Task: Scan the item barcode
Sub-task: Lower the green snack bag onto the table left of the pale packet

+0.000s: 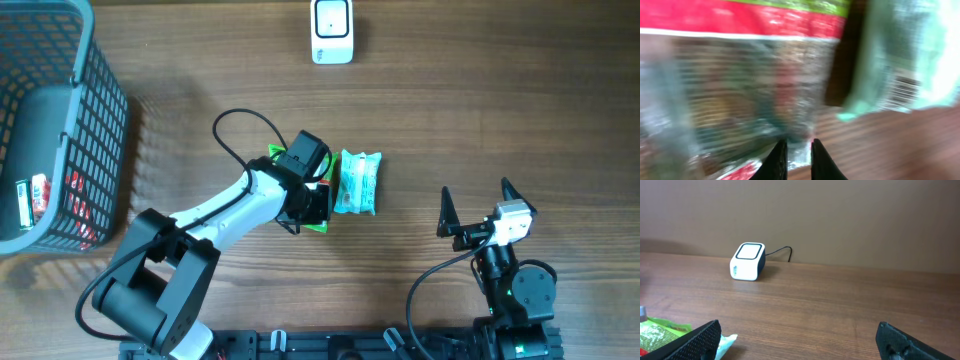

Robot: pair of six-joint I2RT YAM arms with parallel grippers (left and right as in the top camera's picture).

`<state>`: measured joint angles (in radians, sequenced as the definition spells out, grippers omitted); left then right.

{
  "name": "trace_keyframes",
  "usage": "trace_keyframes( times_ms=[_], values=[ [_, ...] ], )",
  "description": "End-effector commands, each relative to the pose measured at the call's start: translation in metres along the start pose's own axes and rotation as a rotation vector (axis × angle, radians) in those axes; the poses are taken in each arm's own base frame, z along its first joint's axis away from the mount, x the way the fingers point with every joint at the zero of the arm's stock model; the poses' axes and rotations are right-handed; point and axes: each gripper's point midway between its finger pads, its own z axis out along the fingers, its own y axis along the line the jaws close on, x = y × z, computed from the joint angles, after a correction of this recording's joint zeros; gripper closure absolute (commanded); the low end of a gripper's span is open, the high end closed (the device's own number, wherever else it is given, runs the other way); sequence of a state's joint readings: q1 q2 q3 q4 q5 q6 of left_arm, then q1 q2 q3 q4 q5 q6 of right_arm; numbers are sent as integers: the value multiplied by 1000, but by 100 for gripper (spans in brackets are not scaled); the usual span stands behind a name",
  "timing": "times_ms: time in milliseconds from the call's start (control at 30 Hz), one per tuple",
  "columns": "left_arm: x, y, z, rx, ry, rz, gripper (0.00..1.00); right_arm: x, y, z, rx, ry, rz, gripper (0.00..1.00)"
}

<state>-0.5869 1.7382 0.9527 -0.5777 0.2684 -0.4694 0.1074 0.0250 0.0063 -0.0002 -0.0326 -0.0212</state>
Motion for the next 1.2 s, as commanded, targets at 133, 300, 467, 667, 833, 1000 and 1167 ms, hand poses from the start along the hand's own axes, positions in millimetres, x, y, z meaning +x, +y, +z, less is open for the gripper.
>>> trace_keyframes(
  times_ms=[133,300,467,667,833,1000,1167],
  values=[
    [-15,-30,-22,201,4,1,94,-1,-2,0,11,-5,-2,0],
    [-20,12,-25,16,-37,-59,96,-1,-2,0,11,-5,-2,0],
    [-13,38,-25,-119,-28,-75,96,-1,-2,0,11,-5,-2,0],
    [-5,44,-16,-124,-20,-75,96,-1,-2,0,11,-5,-2,0],
    [6,53,-2,-124,-17,-81,95,-1,-2,0,11,-5,-2,0],
    [15,43,1,-60,21,-83,96,-1,-2,0,11,-5,-2,0],
    [4,20,-8,36,5,-60,90,-1,-2,0,11,-5,-2,0]
  ],
)
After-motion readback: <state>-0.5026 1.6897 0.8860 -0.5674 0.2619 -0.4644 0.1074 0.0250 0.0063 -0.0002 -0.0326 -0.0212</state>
